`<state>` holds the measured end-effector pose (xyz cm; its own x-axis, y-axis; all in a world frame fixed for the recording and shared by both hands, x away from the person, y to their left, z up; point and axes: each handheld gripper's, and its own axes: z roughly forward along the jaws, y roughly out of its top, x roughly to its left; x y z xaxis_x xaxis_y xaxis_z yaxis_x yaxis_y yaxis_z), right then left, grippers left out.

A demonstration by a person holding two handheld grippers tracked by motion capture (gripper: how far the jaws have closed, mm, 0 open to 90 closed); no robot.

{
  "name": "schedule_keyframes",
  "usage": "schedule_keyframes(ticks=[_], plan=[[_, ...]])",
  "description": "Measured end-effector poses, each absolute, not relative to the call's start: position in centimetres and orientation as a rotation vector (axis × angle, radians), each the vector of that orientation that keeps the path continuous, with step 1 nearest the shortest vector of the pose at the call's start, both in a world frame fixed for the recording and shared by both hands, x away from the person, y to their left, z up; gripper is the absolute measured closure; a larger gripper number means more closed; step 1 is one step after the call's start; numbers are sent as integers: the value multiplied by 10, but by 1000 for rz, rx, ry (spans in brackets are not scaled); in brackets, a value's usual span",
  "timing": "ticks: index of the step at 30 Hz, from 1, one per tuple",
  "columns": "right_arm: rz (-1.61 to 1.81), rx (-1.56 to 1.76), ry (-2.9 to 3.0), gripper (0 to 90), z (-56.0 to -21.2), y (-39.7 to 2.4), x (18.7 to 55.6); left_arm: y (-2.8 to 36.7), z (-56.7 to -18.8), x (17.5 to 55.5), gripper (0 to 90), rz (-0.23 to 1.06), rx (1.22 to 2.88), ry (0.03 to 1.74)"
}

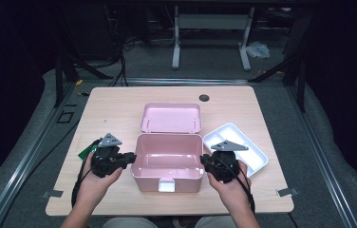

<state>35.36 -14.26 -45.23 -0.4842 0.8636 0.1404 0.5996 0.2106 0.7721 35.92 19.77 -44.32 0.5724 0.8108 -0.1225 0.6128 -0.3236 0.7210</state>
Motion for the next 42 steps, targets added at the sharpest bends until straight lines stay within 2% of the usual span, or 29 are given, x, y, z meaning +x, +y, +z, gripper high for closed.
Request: schedule_keyframes(ticks=[18,30,34,37,39,42], plan=[[1159,1362,2152,821,-454,-139,374,202,-445,376,815,340,2024,1159],[1165,1361,2146,818,-455,-139,376,202,-445,377,813,337,2014,1161],[1153,1356,2149,789,-455,-138,376,202,-444,377,800,341,2017,1167],[1155,1355,2151,758,-455,-138,375,206,-439,378,662,329,2010,1160],[1163,1353,2147,754,-455,-138,375,211,-433,378,636,333,2007,1152],[1176,1346,2133,738,-452,-140,373,224,-420,378,519,381,2012,1150]])
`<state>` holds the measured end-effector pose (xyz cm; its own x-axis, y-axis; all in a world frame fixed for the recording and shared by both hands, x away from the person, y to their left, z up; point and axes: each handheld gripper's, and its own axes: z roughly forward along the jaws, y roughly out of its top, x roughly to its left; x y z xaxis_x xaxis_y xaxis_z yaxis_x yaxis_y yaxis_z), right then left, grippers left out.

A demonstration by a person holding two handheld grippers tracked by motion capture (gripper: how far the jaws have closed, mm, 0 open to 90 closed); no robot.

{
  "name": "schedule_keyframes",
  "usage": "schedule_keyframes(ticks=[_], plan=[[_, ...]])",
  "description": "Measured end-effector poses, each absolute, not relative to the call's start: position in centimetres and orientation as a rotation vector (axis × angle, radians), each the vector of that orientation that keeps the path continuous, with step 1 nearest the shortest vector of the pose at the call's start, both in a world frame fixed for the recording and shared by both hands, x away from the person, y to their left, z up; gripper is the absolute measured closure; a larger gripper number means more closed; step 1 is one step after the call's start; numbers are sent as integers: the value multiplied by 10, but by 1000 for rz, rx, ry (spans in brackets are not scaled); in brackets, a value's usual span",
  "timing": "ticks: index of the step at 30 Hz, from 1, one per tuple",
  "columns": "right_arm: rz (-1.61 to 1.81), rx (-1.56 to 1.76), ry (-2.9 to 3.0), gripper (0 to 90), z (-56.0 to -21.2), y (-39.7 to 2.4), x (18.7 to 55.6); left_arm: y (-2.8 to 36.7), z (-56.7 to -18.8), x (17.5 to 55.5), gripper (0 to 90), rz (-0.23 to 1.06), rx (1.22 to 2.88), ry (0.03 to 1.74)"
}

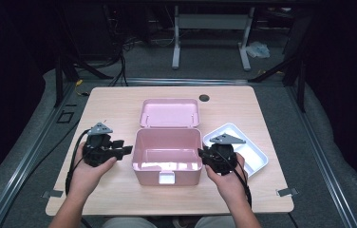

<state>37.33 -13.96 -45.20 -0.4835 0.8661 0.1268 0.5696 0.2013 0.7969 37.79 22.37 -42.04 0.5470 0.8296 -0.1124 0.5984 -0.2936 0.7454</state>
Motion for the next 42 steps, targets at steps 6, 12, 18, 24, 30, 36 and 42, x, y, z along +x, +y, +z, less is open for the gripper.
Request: schedule_keyframes(ticks=[6,12,18,24,30,36,42], plan=[[1189,1351,2148,693,-450,-142,370,244,-419,382,421,404,2040,1146],[1202,1340,2147,674,-450,-144,369,272,-431,395,354,413,2103,1192],[1202,1341,2151,650,-451,-146,370,292,-437,403,264,386,2152,1236],[1216,1337,2155,634,-452,-146,370,304,-451,411,141,353,2178,1284],[1225,1342,2152,632,-452,-149,370,307,-464,417,111,337,2228,1285],[1217,1338,2158,627,-454,-148,370,309,-475,423,112,335,2266,1319],[1216,1334,2162,625,-455,-148,370,310,-479,425,110,349,2292,1324]])
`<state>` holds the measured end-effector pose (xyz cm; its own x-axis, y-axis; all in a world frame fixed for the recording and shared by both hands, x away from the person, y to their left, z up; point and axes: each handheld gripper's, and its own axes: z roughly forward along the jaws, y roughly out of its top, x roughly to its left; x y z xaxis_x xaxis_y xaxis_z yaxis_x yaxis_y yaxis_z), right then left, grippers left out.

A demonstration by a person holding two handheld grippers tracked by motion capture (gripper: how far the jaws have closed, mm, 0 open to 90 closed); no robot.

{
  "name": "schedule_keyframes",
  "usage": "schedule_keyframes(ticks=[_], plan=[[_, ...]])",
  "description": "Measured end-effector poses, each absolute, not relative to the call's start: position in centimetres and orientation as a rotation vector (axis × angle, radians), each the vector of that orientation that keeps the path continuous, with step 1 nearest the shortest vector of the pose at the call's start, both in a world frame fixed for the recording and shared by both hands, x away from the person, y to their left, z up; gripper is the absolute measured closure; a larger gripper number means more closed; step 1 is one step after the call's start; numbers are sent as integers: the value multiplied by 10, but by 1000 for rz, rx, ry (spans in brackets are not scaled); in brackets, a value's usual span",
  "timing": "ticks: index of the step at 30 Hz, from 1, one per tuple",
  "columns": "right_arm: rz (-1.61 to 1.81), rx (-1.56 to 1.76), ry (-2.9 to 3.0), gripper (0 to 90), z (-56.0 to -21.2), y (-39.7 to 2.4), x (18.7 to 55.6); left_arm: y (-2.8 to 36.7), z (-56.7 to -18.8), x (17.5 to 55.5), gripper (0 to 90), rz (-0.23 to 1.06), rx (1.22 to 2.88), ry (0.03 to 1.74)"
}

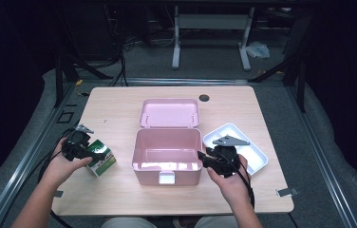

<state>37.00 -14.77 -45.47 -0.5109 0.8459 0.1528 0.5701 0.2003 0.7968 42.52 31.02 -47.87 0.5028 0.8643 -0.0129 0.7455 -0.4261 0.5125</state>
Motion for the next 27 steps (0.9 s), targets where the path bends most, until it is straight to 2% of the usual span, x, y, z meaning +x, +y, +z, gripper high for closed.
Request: schedule_keyframes(ticks=[27], plan=[[1181,1347,2205,597,-457,-146,372,304,-481,442,144,240,2523,1377]])
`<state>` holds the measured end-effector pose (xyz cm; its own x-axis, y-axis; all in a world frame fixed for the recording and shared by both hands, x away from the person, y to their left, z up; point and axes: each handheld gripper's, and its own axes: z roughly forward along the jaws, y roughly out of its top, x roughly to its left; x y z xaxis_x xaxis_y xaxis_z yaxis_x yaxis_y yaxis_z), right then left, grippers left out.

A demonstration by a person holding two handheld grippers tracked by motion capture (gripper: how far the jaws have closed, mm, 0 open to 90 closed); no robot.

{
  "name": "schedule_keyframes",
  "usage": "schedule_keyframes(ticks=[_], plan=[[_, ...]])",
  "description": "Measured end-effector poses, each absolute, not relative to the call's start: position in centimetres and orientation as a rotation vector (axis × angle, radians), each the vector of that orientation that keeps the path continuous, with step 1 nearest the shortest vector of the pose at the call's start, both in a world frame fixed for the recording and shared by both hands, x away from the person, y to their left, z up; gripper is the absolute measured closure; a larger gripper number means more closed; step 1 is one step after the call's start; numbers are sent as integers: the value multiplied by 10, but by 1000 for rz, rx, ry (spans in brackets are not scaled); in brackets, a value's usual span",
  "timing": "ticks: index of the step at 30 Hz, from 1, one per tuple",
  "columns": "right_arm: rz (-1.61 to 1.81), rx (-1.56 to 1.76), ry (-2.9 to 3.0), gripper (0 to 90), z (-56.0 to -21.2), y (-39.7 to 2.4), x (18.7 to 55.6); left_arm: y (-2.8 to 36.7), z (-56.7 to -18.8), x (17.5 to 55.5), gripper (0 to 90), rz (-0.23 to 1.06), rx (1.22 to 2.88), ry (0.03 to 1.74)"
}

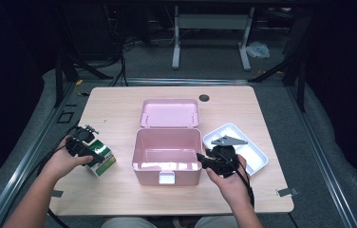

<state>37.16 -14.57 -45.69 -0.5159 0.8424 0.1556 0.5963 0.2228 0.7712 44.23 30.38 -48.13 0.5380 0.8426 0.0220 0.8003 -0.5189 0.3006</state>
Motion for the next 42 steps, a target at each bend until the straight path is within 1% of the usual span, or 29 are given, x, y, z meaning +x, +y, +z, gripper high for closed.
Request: schedule_keyframes(ticks=[18,29,32,42], plan=[[1175,1341,2220,588,-457,-144,372,306,-484,443,138,222,2512,1377],[1174,1343,2224,583,-458,-144,372,306,-480,444,162,224,2521,1369],[1173,1342,2224,581,-458,-143,372,306,-476,444,162,213,2524,1364],[1174,1338,2229,578,-458,-142,372,301,-452,442,162,255,2531,1312]])
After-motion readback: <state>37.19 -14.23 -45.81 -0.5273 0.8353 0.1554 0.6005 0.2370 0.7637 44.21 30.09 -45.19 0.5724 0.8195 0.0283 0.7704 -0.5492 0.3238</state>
